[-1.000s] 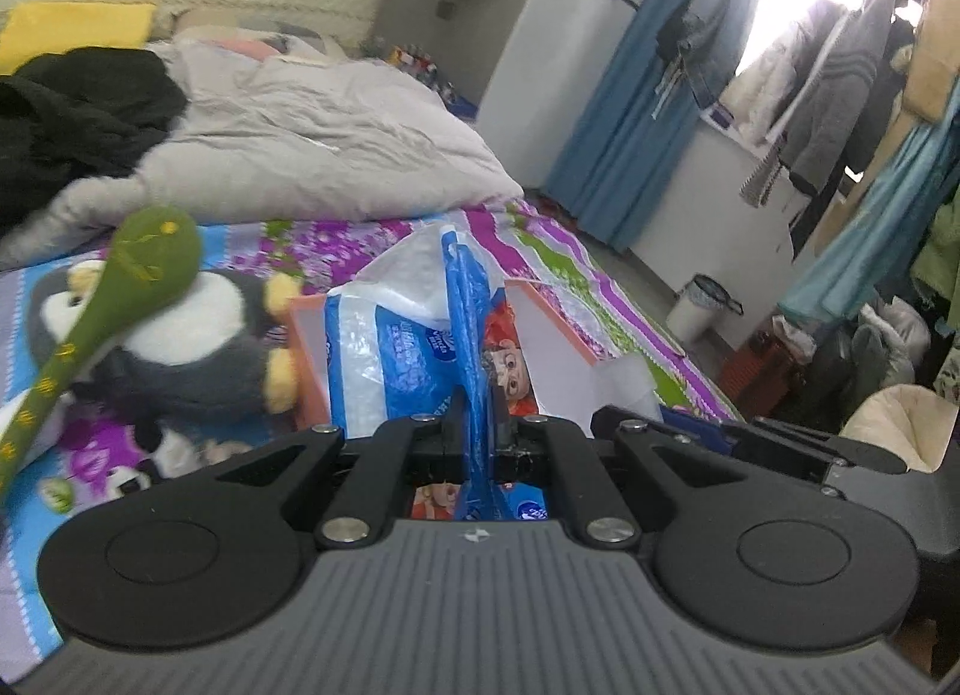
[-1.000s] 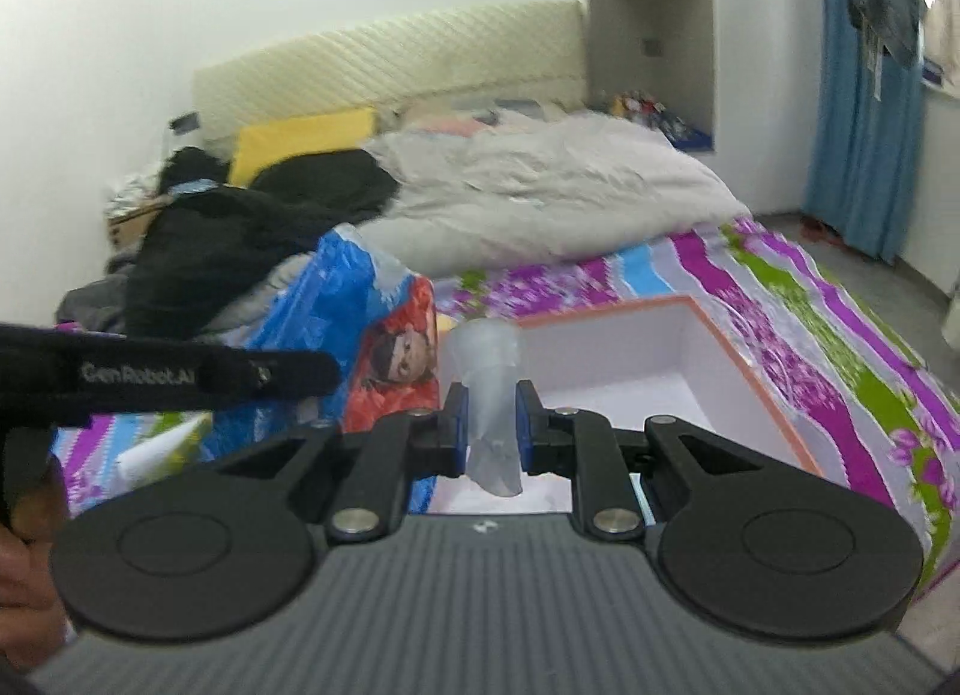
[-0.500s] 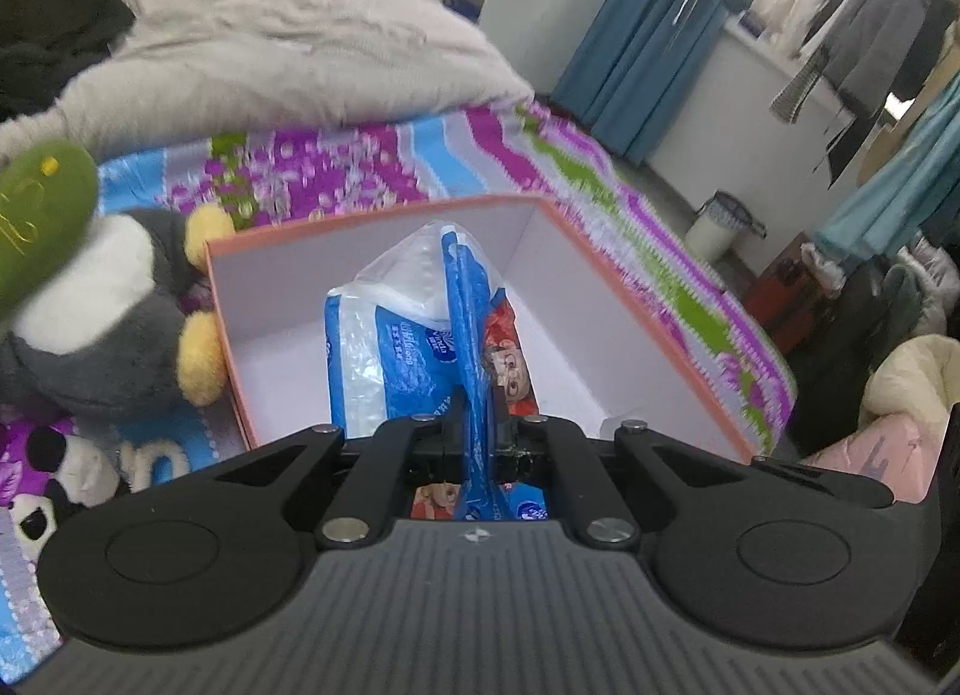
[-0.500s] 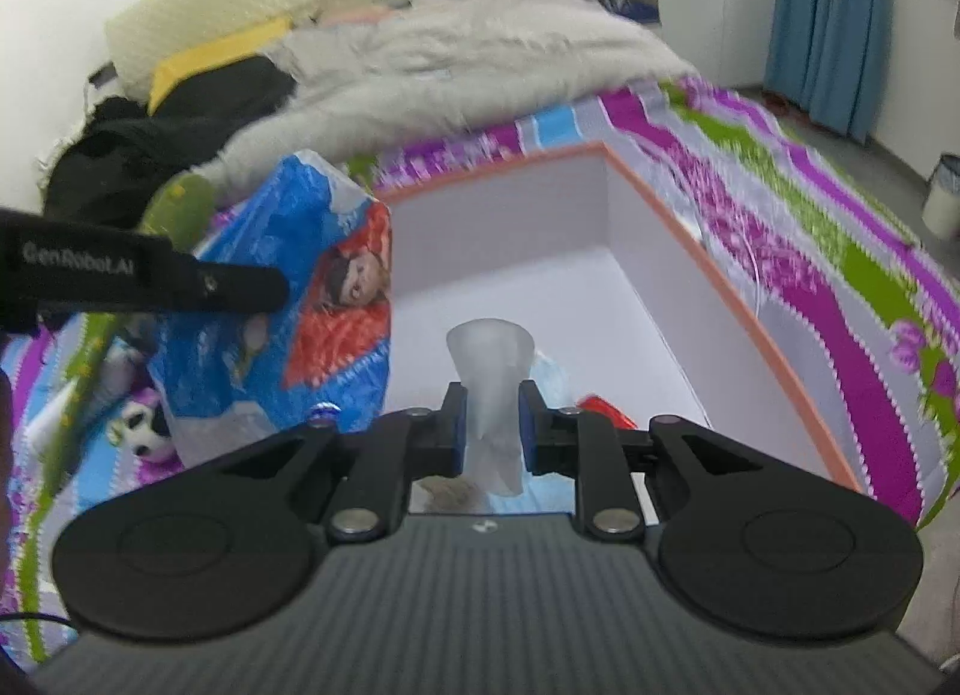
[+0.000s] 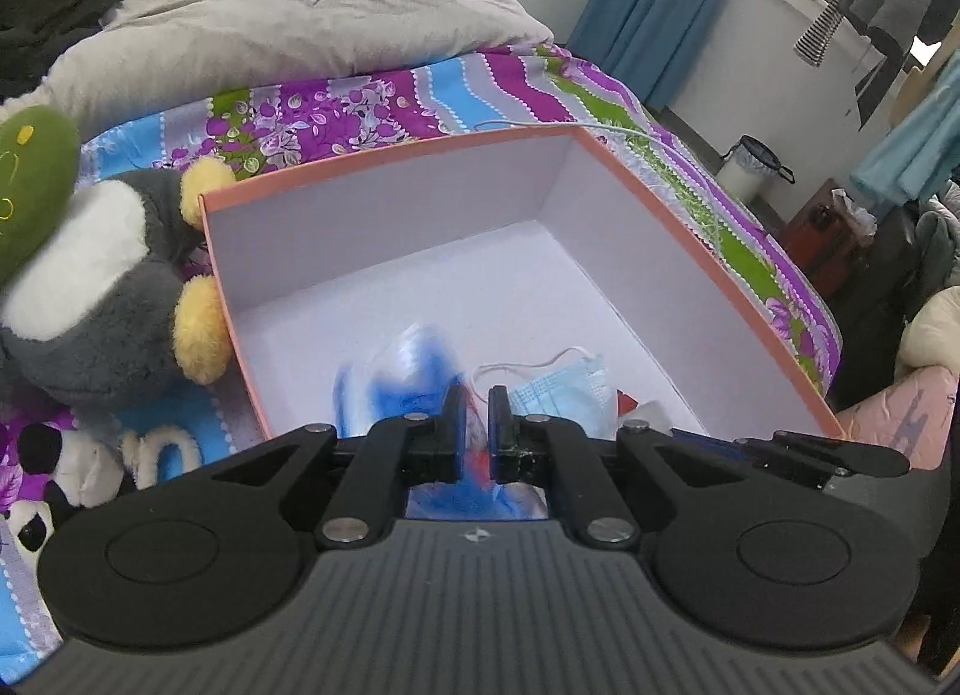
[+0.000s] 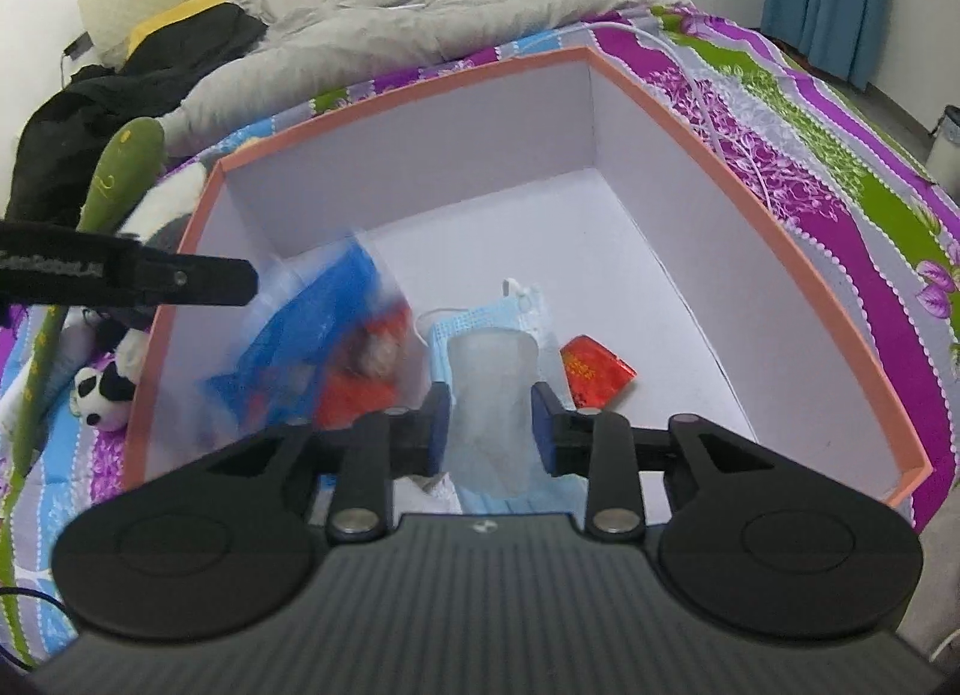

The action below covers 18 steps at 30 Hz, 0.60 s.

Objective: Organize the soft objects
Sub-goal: 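Open left tool dropping snack wrapper in box while right tool drops clear plastic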

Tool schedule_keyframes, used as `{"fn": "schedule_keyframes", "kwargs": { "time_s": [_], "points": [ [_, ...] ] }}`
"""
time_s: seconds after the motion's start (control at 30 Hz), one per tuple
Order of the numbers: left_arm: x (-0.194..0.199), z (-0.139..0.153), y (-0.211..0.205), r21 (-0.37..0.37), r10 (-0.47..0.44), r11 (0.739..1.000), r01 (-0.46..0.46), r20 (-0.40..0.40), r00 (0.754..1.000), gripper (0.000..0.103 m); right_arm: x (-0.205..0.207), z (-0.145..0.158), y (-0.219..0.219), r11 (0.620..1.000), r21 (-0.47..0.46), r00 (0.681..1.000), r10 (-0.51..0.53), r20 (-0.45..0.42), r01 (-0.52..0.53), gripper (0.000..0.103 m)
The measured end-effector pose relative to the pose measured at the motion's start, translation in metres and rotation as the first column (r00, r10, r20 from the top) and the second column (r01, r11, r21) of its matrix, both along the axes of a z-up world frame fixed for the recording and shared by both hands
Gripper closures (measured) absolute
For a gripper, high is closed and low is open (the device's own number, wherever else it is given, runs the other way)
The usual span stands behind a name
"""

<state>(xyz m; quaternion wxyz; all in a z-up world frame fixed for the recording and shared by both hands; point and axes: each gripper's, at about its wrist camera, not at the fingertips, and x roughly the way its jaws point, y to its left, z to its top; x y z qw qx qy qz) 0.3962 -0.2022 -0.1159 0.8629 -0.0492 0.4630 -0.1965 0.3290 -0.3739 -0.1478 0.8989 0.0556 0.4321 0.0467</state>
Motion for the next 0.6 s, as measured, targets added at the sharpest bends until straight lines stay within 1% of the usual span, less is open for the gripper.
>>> {"fn": "schedule_keyframes", "kwargs": {
  "time_s": [0.07,0.13,0.33,0.6],
  "points": [
    [-0.005,0.006,0.003,-0.003,0.008,1.000,-0.008,0.006,1.000,0.094,-0.004,0.006,0.002,1.000,-0.002,1.000,0.002,0.013,-0.002,0.057],
    [-0.011,0.015,0.008,-0.013,0.015,1.000,-0.015,0.018,1.000,0.092,-0.009,0.015,0.004,1.000,-0.005,0.999,0.002,0.034,-0.002,0.055],
    [-0.043,0.053,0.024,-0.035,0.030,0.999,-0.027,0.077,0.997,0.091,-0.033,0.049,0.016,1.000,0.007,0.994,0.014,0.112,-0.015,0.055],
    [-0.104,0.103,0.048,-0.042,0.042,0.999,-0.035,0.176,0.983,0.091,-0.078,0.094,0.035,0.999,0.030,0.976,0.029,0.215,-0.036,0.055]
  ]
}}
